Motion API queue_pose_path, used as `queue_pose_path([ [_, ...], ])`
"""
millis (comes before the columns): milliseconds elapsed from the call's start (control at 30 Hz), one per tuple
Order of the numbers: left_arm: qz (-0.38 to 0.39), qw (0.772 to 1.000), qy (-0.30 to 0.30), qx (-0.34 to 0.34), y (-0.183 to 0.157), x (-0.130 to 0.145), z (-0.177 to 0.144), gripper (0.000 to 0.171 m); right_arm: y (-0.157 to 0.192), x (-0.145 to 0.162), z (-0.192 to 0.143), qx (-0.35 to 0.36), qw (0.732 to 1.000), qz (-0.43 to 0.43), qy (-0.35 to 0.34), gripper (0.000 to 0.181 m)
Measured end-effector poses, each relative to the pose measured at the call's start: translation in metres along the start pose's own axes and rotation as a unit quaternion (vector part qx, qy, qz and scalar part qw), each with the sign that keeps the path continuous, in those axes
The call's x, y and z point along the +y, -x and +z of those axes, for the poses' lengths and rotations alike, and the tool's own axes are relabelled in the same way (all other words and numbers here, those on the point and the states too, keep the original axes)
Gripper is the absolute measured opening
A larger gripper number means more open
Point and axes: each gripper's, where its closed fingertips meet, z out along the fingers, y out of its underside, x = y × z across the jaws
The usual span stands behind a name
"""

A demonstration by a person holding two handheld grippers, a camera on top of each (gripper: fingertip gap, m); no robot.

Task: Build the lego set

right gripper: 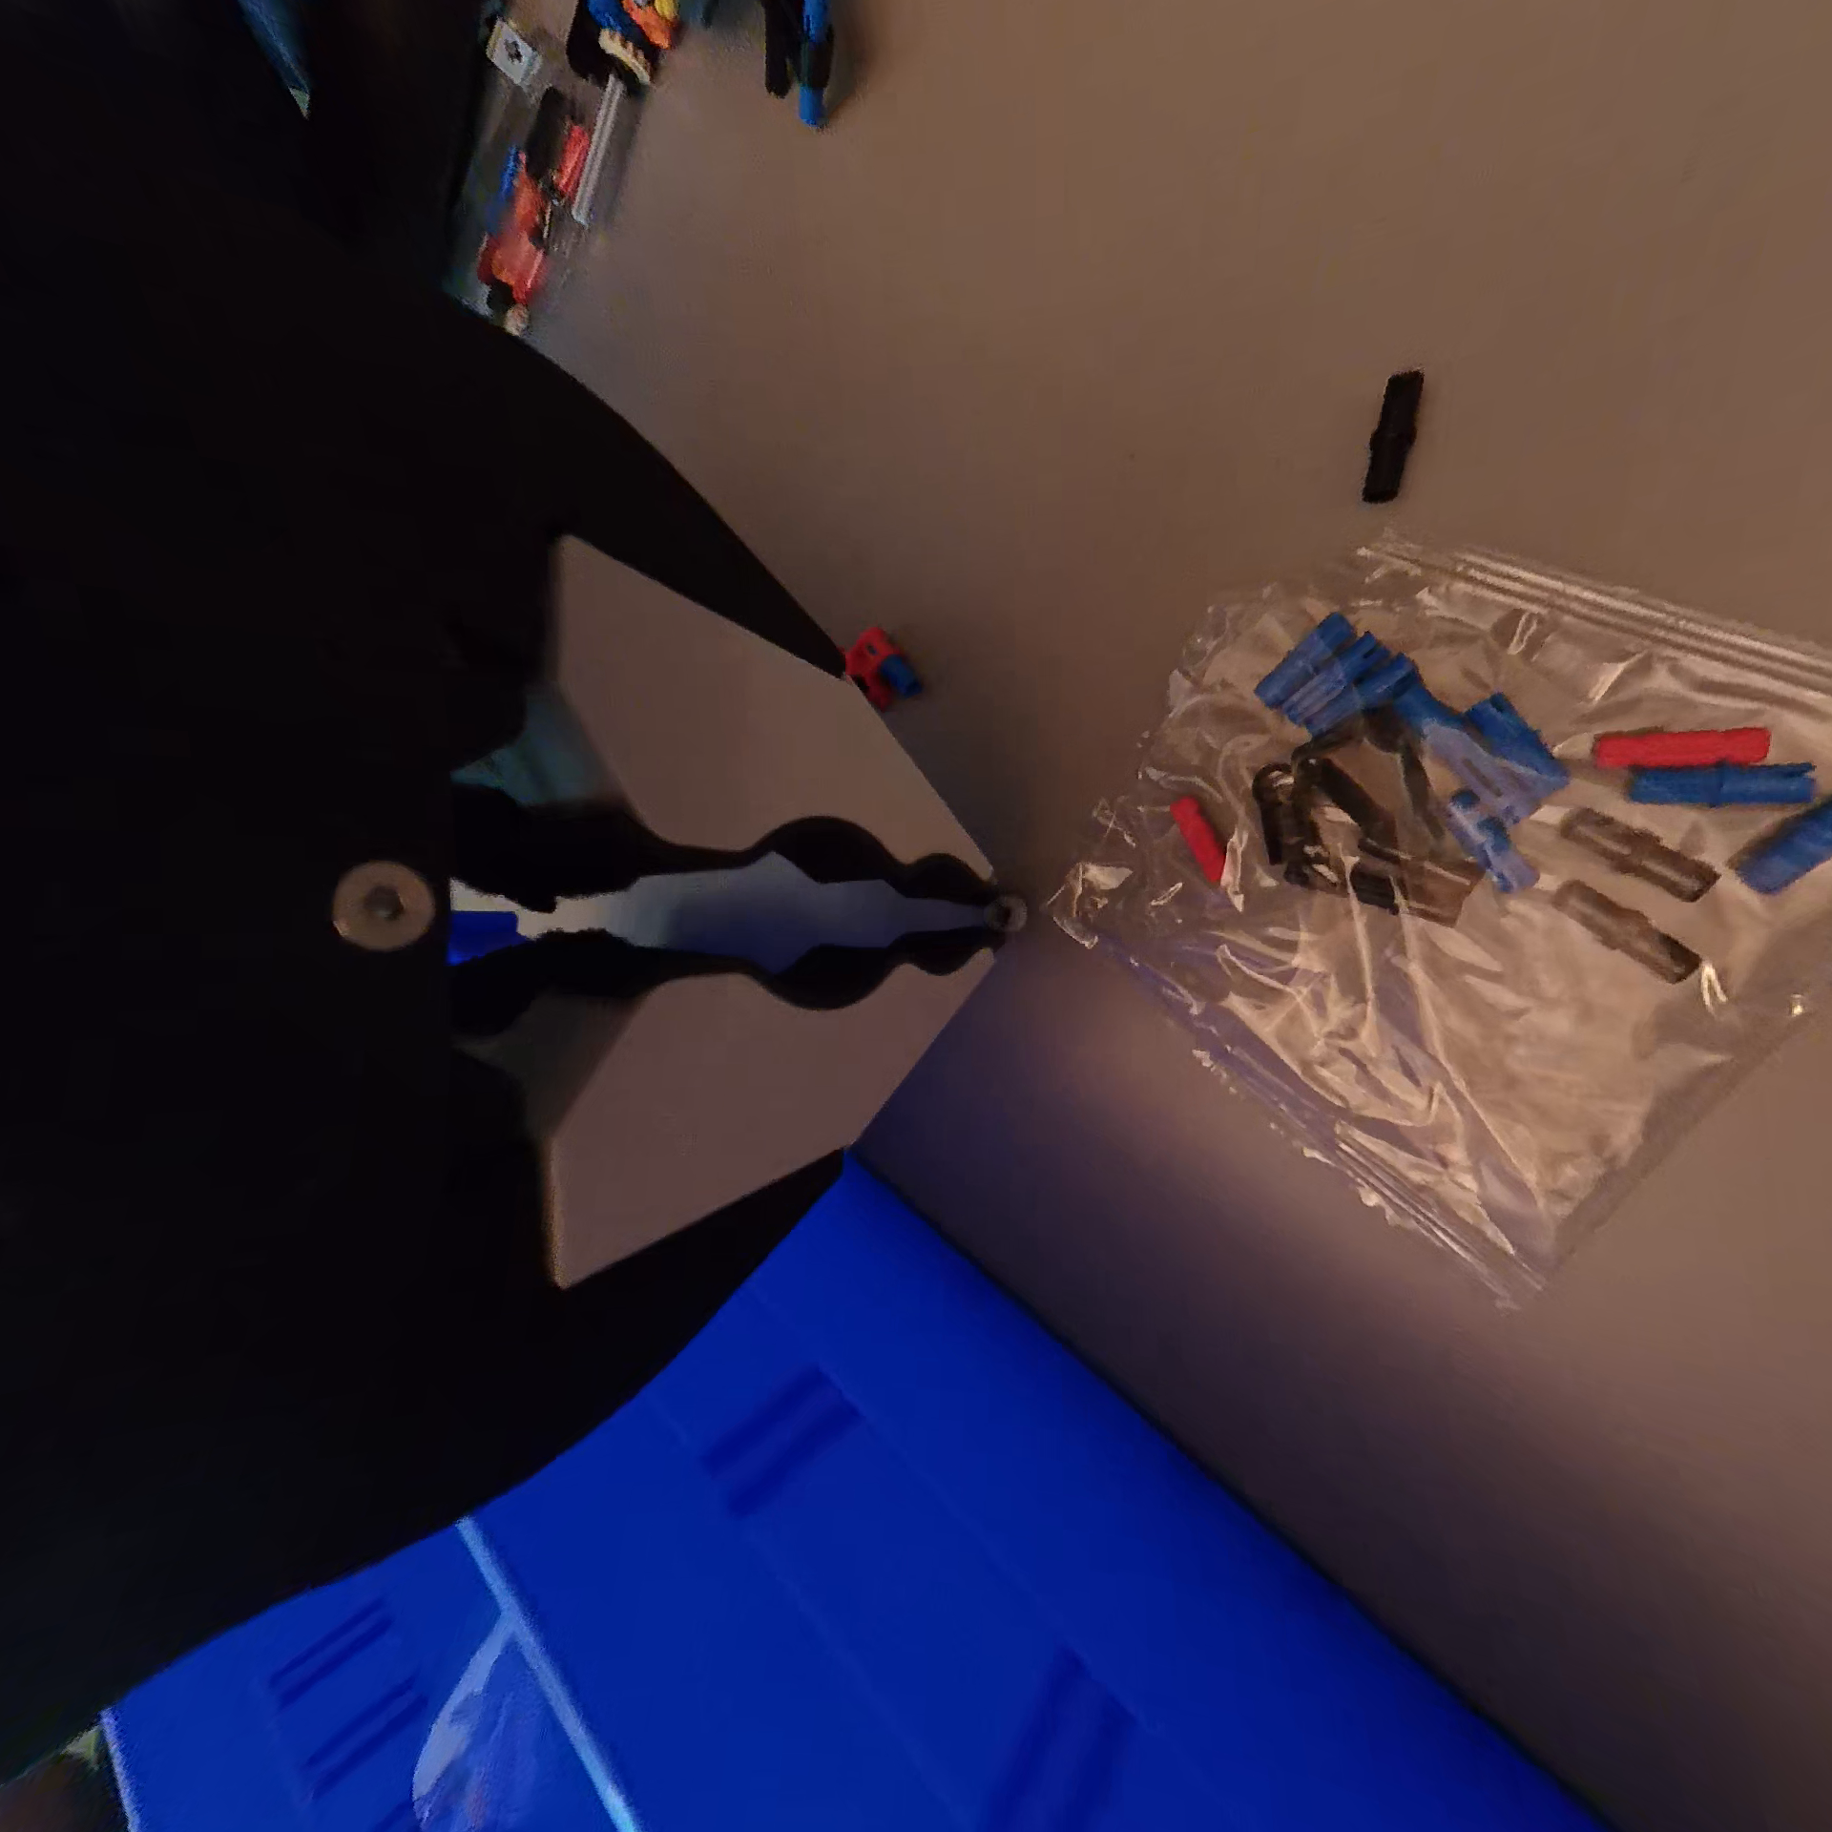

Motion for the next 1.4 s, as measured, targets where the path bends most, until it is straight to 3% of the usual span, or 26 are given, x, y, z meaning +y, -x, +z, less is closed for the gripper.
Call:
queue_pose_path([
  [233,0.001,1.000,0.001,-0.001,0.000,0.000,0.000,0.000,0.022,-0.011,-0.028,-0.012,0.998,-0.036,-0.042,0.003],
  [400,0.001,1.000,0.001,-0.001,0.000,0.001,0.001,0.000,0.075,-0.032,-0.084,-0.043,0.983,-0.117,-0.132,0.003],
  [533,0.002,1.000,0.002,-0.001,0.000,0.001,0.002,0.000,0.144,-0.052,-0.140,-0.072,0.946,-0.216,-0.231,0.003],
  [667,0.003,1.000,0.004,-0.001,-0.001,0.002,0.002,0.000,0.215,-0.063,-0.174,-0.104,0.898,-0.312,-0.291,0.003],
  [900,0.004,1.000,0.006,-0.006,0.001,0.002,0.002,0.000,0.290,-0.078,-0.182,-0.145,0.851,-0.390,-0.319,0.003],
  [1200,0.003,1.000,-0.003,-0.004,0.000,-0.002,0.000,0.000,0.289,-0.075,-0.192,-0.133,0.849,-0.388,-0.333,0.003],
  [1400,0.003,1.000,-0.004,-0.003,0.000,-0.002,0.000,0.000,0.268,-0.071,-0.197,-0.106,0.860,-0.369,-0.337,0.003],
])
